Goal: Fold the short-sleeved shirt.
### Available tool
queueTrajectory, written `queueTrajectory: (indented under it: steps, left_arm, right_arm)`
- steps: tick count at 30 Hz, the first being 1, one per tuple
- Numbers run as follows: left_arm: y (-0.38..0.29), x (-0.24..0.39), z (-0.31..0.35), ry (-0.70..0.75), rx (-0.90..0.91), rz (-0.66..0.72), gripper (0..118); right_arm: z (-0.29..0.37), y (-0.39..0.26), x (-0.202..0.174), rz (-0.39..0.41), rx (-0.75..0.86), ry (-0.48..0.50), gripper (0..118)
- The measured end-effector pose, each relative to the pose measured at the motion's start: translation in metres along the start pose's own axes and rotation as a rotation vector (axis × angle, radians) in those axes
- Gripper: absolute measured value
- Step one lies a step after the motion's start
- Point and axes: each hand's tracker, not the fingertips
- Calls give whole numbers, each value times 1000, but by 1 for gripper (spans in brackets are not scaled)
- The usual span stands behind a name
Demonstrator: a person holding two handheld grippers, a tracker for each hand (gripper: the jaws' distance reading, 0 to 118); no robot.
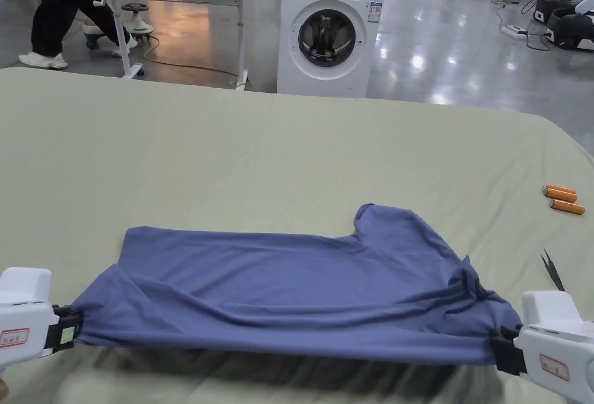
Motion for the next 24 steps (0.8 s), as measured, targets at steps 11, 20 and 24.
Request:
queueTrajectory:
  steps: [11, 20, 24]
  left_arm:
    - [-82, -11, 9, 35, -124, -8, 0]
    - [-92, -6, -4, 61, -123, 2, 1]
    - [-80, -1, 8, 53, -52, 26, 14]
  right_arm:
    - [2, -92, -32, -5, -171, -10, 7]
    - [-13, -103, -41, -30, -147, -32, 16]
    - [3, -86, -41, -48, -100, -100, 64]
